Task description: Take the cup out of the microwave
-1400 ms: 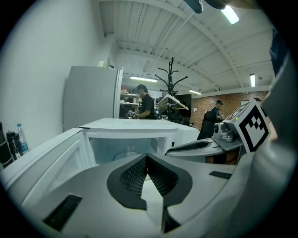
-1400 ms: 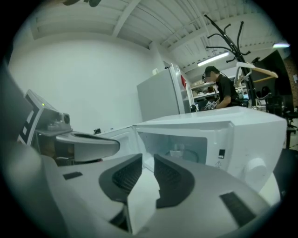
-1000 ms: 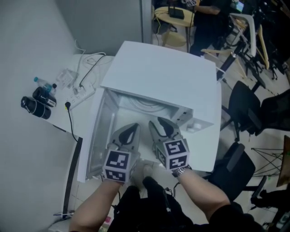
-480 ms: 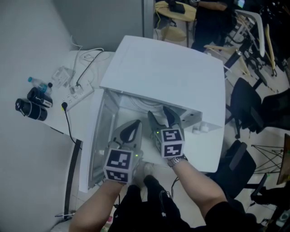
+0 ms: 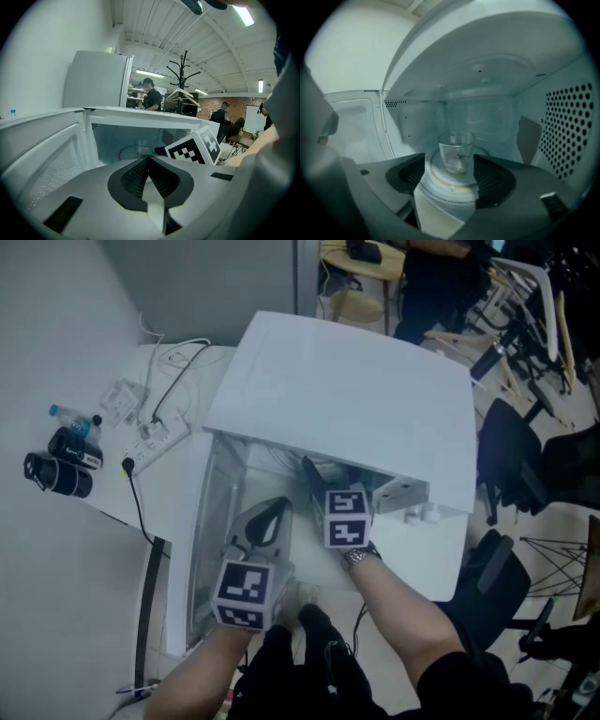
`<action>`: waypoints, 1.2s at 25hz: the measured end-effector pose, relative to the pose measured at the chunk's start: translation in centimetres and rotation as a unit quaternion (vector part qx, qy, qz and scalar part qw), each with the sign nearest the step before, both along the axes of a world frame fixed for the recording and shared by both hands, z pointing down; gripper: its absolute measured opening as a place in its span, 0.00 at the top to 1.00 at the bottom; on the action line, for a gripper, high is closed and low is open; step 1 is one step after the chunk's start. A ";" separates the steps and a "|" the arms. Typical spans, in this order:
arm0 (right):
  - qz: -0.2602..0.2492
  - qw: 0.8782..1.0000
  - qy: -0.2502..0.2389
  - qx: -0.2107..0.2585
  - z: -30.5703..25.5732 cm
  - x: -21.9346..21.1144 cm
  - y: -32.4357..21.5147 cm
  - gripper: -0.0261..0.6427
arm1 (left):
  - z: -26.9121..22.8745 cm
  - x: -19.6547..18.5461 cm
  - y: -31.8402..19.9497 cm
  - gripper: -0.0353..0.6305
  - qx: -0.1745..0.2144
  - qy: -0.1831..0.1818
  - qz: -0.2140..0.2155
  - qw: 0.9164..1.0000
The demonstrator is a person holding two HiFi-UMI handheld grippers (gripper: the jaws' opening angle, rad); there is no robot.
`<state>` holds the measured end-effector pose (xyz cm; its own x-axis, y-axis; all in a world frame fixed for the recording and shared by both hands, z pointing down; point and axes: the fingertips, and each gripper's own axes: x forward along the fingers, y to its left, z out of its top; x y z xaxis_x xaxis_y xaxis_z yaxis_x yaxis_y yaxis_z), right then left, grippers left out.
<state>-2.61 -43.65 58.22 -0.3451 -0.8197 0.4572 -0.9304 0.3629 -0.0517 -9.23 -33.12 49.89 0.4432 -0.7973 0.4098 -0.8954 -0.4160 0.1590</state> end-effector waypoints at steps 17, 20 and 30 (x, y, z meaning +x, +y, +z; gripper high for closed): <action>0.018 0.999 0.015 -0.023 2.1 -0.5 -4.0 0.31 | 1.3 -0.8 -1.3 0.95 -0.021 -0.003 -0.018 1.000; 0.030 0.999 0.027 -0.024 2.3 -0.1 -4.6 0.30 | 1.2 -0.9 -1.4 0.95 -0.019 -0.005 -0.019 1.000; 0.040 0.999 0.032 -0.016 1.8 -0.1 -5.8 0.30 | 0.8 -1.2 -1.2 0.95 -0.018 -0.007 -0.025 1.000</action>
<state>-2.67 -49.42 60.05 -0.2485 -0.8278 0.5029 -0.9579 0.2871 -0.0008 -10.42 -34.34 50.72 0.3969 -0.8030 0.4446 -0.9172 -0.3649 0.1598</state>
